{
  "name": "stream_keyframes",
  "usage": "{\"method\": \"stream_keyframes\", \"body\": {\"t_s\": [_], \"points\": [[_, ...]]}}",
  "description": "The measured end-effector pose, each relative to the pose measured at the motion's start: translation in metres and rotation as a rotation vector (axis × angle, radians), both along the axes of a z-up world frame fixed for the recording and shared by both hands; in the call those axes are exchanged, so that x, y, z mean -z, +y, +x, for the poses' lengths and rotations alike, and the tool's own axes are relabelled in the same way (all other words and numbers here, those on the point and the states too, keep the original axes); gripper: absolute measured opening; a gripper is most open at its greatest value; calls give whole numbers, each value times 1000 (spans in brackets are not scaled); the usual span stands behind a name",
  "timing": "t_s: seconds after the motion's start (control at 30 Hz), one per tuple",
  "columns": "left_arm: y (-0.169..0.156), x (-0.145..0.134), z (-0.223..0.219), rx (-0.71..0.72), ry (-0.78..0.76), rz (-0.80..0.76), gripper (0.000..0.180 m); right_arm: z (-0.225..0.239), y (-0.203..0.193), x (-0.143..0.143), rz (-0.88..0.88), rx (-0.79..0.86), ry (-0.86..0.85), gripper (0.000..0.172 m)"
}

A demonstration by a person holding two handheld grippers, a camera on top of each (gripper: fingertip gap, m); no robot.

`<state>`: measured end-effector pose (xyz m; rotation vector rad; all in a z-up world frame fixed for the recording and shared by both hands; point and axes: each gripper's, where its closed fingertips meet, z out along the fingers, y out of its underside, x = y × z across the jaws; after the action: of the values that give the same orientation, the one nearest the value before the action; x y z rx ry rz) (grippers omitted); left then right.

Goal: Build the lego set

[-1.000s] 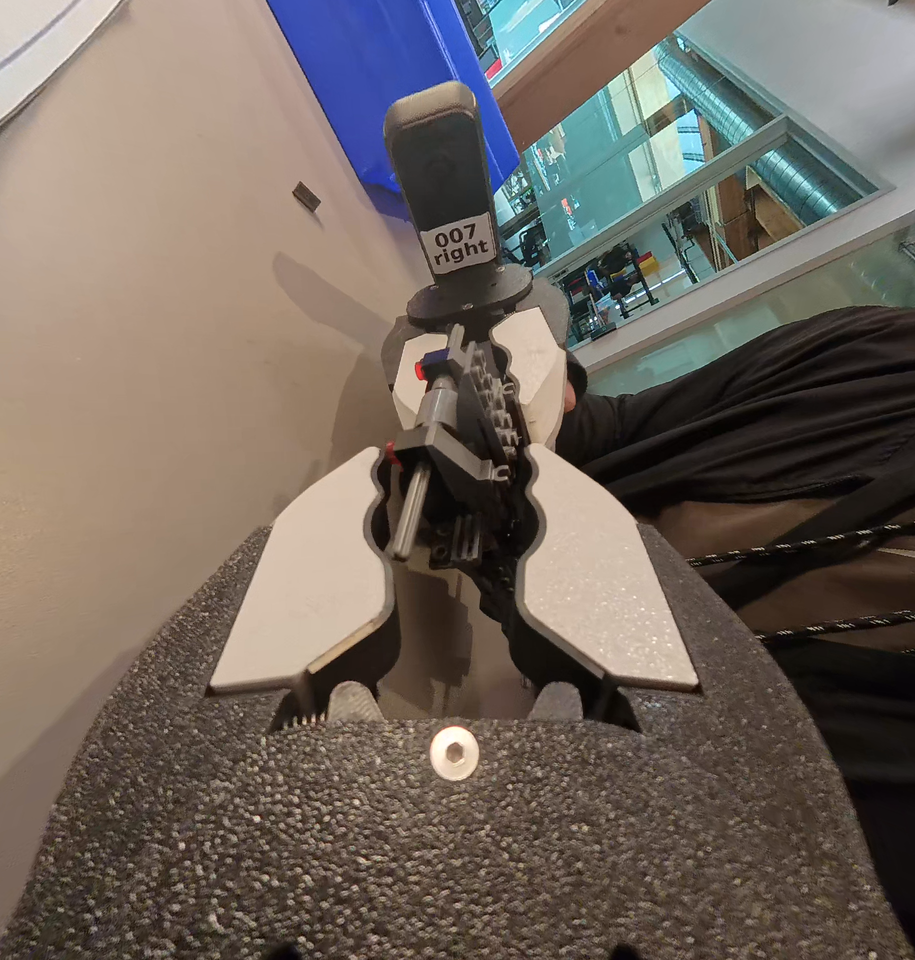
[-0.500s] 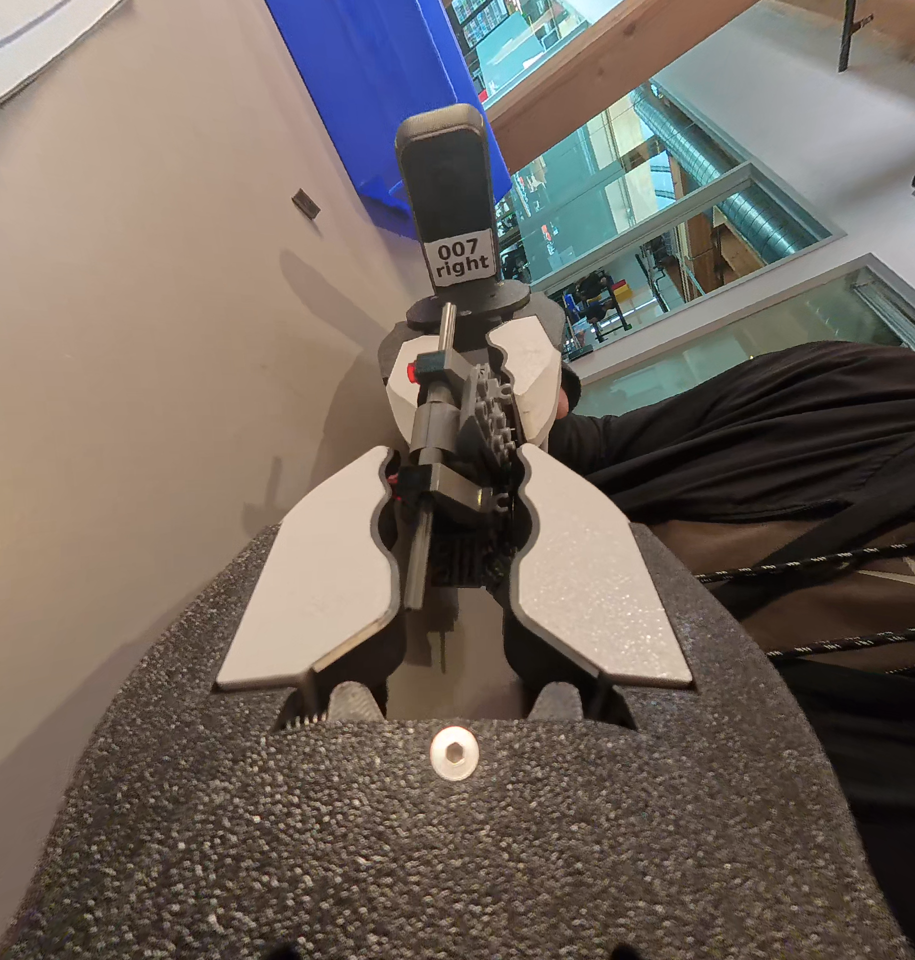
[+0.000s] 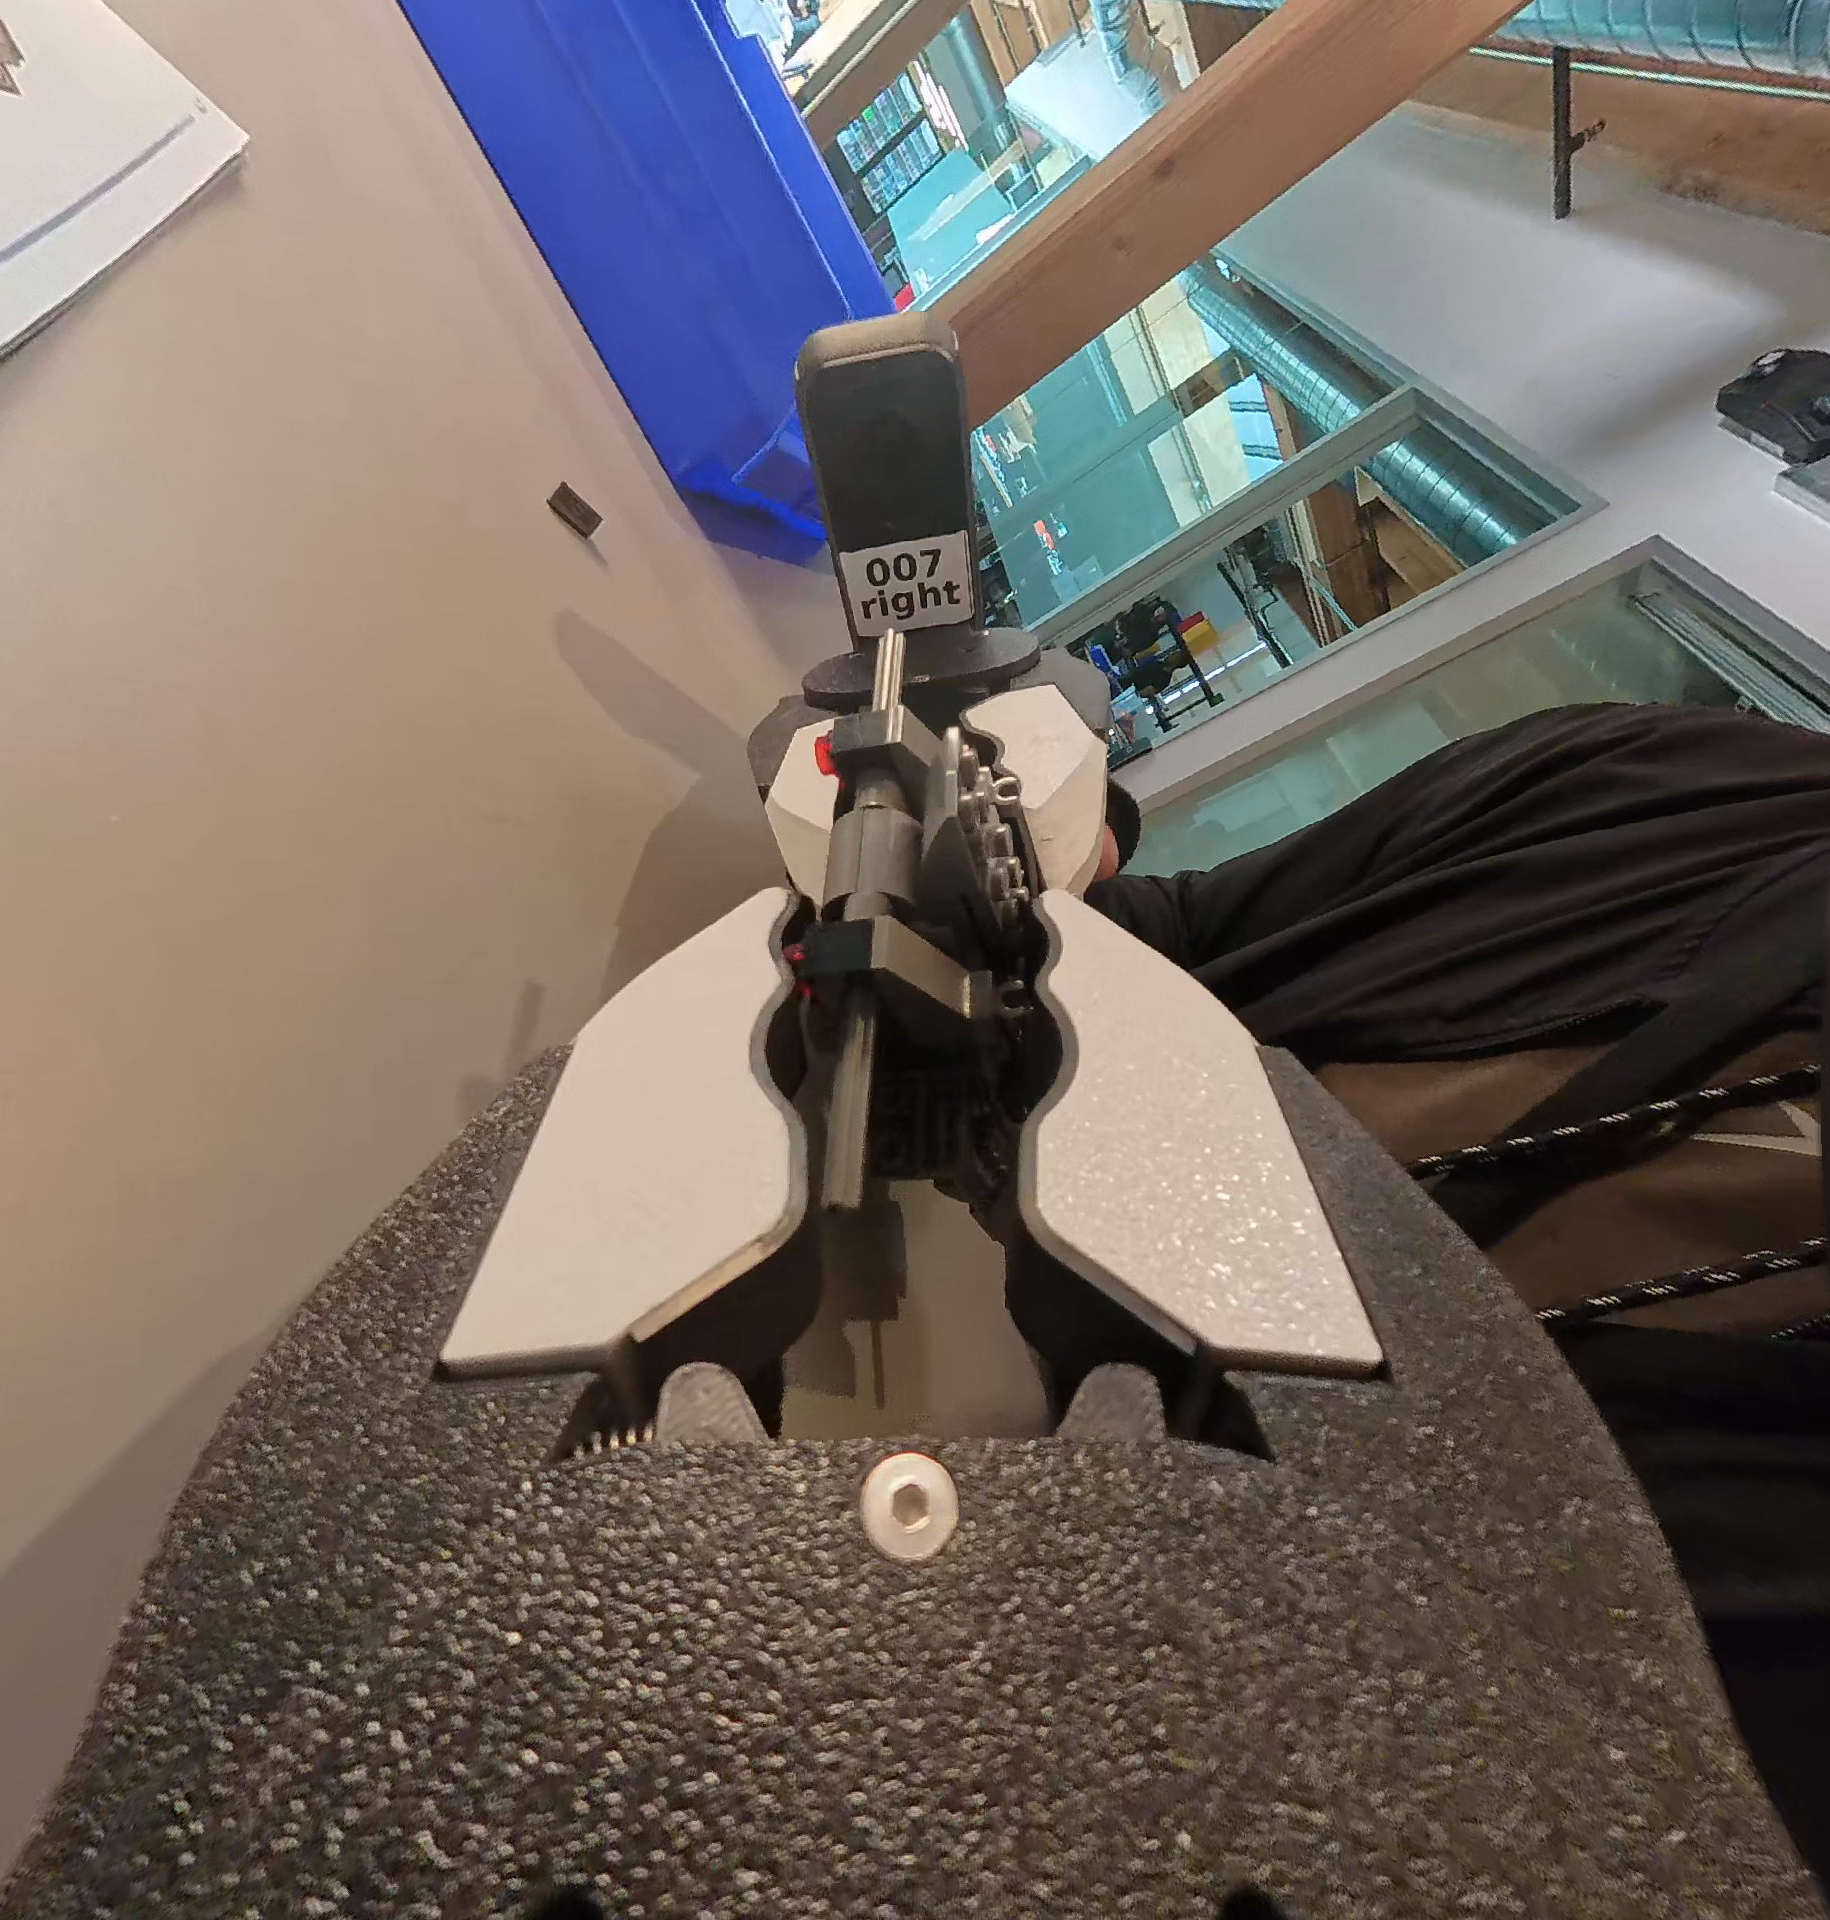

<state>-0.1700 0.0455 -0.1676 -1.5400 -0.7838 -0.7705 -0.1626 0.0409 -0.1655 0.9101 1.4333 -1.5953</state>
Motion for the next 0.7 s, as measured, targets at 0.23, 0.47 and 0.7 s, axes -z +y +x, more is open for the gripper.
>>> {"method": "stream_keyframes", "body": {"t_s": [0.23,0.47,0.7], "points": [[0,-1,0,0,9,5,39,1,0,-1,-4,11,2,33],[0,-4,0,-6,21,2,40,-1,0,-3,-31,29,-8,33],[1,-9,2,5,3,40,42,-3,0,-10,-66,48,2,33]]}}
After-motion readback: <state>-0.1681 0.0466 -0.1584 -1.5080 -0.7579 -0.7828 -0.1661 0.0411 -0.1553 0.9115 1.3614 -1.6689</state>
